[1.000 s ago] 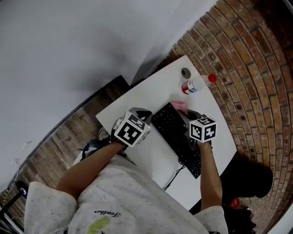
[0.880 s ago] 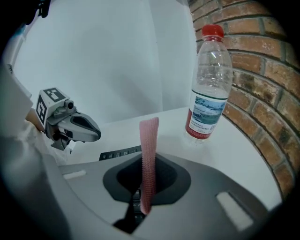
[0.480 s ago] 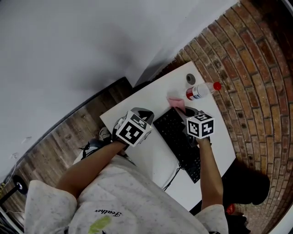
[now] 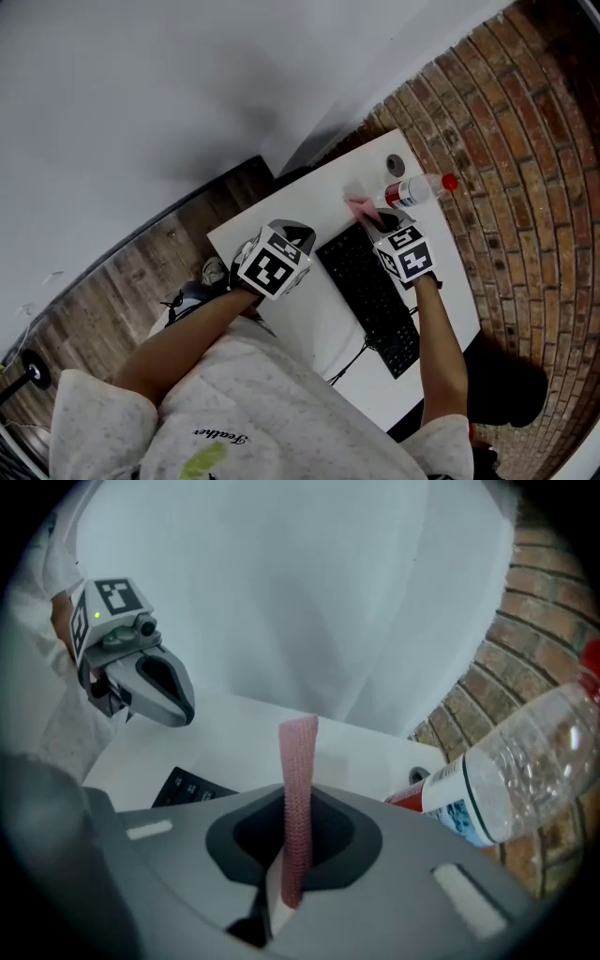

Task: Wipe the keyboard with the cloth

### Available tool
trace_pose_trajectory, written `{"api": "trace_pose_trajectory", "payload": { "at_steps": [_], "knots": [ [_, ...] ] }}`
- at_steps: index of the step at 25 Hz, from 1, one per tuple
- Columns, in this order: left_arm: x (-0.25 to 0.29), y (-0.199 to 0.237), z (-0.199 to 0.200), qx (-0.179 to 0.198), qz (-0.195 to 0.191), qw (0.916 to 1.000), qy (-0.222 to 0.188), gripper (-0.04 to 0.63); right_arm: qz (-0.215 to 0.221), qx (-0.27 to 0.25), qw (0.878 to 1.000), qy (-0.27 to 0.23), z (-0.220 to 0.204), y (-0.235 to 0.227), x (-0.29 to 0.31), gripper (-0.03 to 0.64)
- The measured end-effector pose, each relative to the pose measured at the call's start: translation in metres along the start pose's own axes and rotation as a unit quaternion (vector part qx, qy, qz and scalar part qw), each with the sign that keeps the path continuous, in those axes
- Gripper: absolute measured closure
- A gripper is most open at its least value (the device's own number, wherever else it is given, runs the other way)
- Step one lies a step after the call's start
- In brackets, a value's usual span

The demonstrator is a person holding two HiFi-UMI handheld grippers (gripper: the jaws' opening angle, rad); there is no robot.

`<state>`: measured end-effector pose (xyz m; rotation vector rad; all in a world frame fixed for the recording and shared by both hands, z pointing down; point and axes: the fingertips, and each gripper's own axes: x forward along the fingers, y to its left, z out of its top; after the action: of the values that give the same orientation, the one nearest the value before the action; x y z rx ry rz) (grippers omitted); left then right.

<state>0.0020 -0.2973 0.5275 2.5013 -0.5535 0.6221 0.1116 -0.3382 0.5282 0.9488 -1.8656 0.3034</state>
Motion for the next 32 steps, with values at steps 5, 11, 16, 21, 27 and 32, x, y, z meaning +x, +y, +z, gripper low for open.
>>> {"api": "trace_pose_trajectory", "payload": {
  "at_steps": [5, 11, 16, 21, 27, 32],
  "knots": [
    [-0.002, 0.002, 0.000, -0.005, 0.006, 1.0000, -0.003, 0.598, 0.020, -0.082, 0.996, 0.022, -0.001, 0.018, 0.004, 0.594],
    [-0.007, 0.002, -0.001, -0.008, 0.013, 0.9999, -0.008, 0.598, 0.046, -0.118, 0.992, 0.026, 0.001, 0.039, 0.006, 0.594],
    [-0.011, 0.001, -0.005, -0.016, 0.021, 0.9996, -0.007, 0.598, 0.066, -0.130, 0.989, 0.028, 0.002, 0.053, 0.007, 0.594],
    [-0.013, 0.001, -0.009, -0.020, 0.028, 0.9993, -0.015, 0.598, 0.086, -0.140, 0.986, 0.031, 0.001, 0.065, 0.007, 0.594],
    [-0.023, -0.002, -0.011, -0.025, 0.038, 0.9988, -0.016, 0.598, 0.110, -0.156, 0.981, 0.027, 0.003, 0.085, 0.007, 0.594],
    [-0.028, -0.005, -0.016, -0.032, 0.046, 0.9983, -0.019, 0.598, 0.127, -0.172, 0.977, 0.022, 0.004, 0.103, 0.008, 0.594]
  ]
}}
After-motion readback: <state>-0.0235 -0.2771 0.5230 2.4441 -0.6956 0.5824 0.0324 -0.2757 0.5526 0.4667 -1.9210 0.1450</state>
